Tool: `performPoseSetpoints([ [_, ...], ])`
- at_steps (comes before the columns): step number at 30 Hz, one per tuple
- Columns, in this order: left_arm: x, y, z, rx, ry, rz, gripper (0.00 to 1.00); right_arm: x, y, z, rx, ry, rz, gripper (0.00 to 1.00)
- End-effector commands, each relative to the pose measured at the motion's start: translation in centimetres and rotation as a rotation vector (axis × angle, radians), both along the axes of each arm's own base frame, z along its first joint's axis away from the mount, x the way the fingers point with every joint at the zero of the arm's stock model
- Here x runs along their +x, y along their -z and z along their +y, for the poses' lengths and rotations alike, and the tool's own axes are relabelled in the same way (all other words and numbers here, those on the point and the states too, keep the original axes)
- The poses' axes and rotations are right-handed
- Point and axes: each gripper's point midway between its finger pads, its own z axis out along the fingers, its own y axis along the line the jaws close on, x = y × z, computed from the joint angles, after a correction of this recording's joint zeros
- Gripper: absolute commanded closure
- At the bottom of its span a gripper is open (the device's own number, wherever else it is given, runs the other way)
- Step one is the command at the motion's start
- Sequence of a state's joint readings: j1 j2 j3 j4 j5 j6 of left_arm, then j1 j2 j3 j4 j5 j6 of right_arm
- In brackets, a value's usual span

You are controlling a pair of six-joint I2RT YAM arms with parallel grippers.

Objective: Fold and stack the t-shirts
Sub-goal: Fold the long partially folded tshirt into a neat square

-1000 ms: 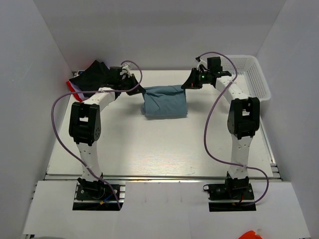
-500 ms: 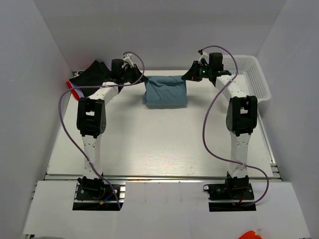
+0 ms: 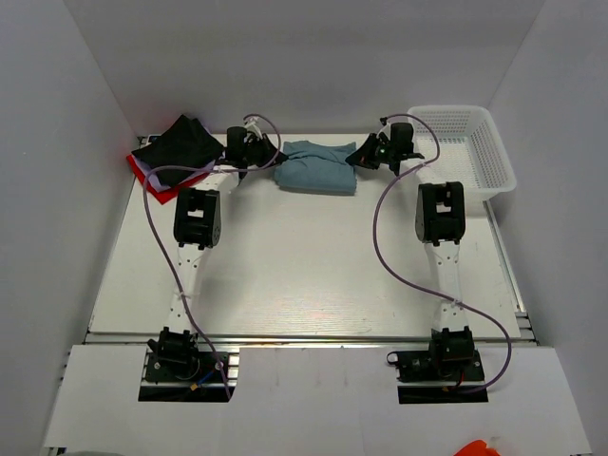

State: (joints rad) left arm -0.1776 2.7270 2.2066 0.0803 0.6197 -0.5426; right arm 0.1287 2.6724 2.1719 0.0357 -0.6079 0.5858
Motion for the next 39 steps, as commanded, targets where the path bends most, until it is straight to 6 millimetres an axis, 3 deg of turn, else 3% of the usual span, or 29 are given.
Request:
performPoseSetpoints([
  [1,-1.6,-3.8,-1.5,-0.017,0.082,-0.051,1.0,-1.4,-2.9,0.3,-0.045,0.009,0.03,1.0],
  [2,-2.9,-3.3,-2.2,-0.014,0.111,-0.031,1.0,-3.3,-0.7,0.9,-0.068,-0.018,0.091,1.0],
  [3,-4.1,-2.9,-2.6,-0.009,0.12,-0.002,1.0,-3.9,-2.6,0.9,-0.084,-0.014,0.073,1.0],
  [4,-6.4,-2.7,-2.2,-0.004,0.135,0.028,1.0,-4.9,-2.4,1.4,-0.103,-0.038,0.07,1.0],
  [5,-7.6,-3.0,-1.9,-0.003,0.136,0.033,1.0,-8.2,-0.1,1.7,-0.128,-0.063,0.142,1.0],
  [6,-8.9,-3.5,-2.2,0.007,0.138,0.022,1.0,-8.9,-0.1,2.0,-0.134,-0.069,0.134,1.0],
  [7,-11.9,-0.8,-1.3,0.037,0.136,0.091,1.0,-10.1,-1.7,3.0,-0.137,-0.099,0.1,1.0],
  [8,-14.7,-2.2,-1.2,0.055,0.134,0.089,1.0,-13.3,-1.5,2.8,-0.156,-0.114,0.122,1.0],
  [9,-14.2,-5.2,-1.1,0.06,0.124,0.021,1.0,-14.8,0.4,2.4,-0.168,-0.12,0.171,1.0],
  [10,-17.5,-2.8,-0.7,0.114,0.136,0.082,1.0,-17.2,-1.4,2.6,-0.172,-0.134,0.154,1.0],
  [11,-19.1,-3.2,-0.6,0.137,0.14,0.09,1.0,-18.4,-1.3,2.7,-0.169,-0.142,0.159,1.0],
  [12,-20.8,-5.9,-1.0,0.144,0.154,0.046,1.0,-22.4,1.5,1.9,-0.183,-0.159,0.255,1.0],
  [13,-24.2,-3.5,-0.2,0.182,0.158,0.131,1.0,-24.0,-0.3,2.7,-0.156,-0.209,0.229,1.0],
  [14,-26.1,-3.6,0.0,0.192,0.172,0.14,1.0,-25.0,-2.0,2.7,-0.158,-0.226,0.182,1.0],
  [15,-28.1,-3.6,-0.3,0.197,0.195,0.153,1.0,-26.2,-2.1,2.7,-0.162,-0.238,0.184,1.0],
  [16,-30.6,-4.4,0.4,0.206,0.191,0.151,1.0,-30.2,-1.0,2.0,-0.183,-0.266,0.216,1.0],
  [17,-32.0,-4.4,1.1,0.222,0.181,0.178,1.0,-31.2,-2.9,2.1,-0.173,-0.285,0.16,1.0],
  [19,-35.1,-6.3,1.6,0.231,0.175,0.154,1.0,-34.7,-4.2,1.4,-0.167,-0.321,0.122,1.0],
  [22,-36.6,-9.1,2.3,0.223,0.145,0.085,1.0,-36.9,-6.2,1.1,-0.154,-0.352,0.063,1.0],
  [23,-37.0,-11.2,2.6,0.208,0.131,0.025,1.0,-37.7,-8.4,1.0,-0.132,-0.36,0.01,1.0],
  [27,-37.1,-15.0,2.9,0.191,0.097,-0.08,1.0,-38.8,-11.0,0.2,-0.142,-0.342,-0.045,1.0],
  [34,-36.3,-18.1,2.0,0.14,0.12,-0.178,1.0,-38.4,-13.0,-1.3,-0.203,-0.254,-0.105,1.0],
  [36,-35.5,-17.5,1.6,0.144,0.121,-0.167,1.0,-38.0,-12.9,-1.7,-0.22,-0.218,-0.095,1.0],
  [37,-34.5,-18.9,1.5,0.15,0.112,-0.204,1.0,-37.8,-12.9,-1.8,-0.219,-0.207,-0.09,1.0],
  [39,-34.0,-19.1,1.6,0.185,0.11,-0.183,1.0,-38.0,-13.8,-1.0,-0.184,-0.265,-0.103,1.0],
])
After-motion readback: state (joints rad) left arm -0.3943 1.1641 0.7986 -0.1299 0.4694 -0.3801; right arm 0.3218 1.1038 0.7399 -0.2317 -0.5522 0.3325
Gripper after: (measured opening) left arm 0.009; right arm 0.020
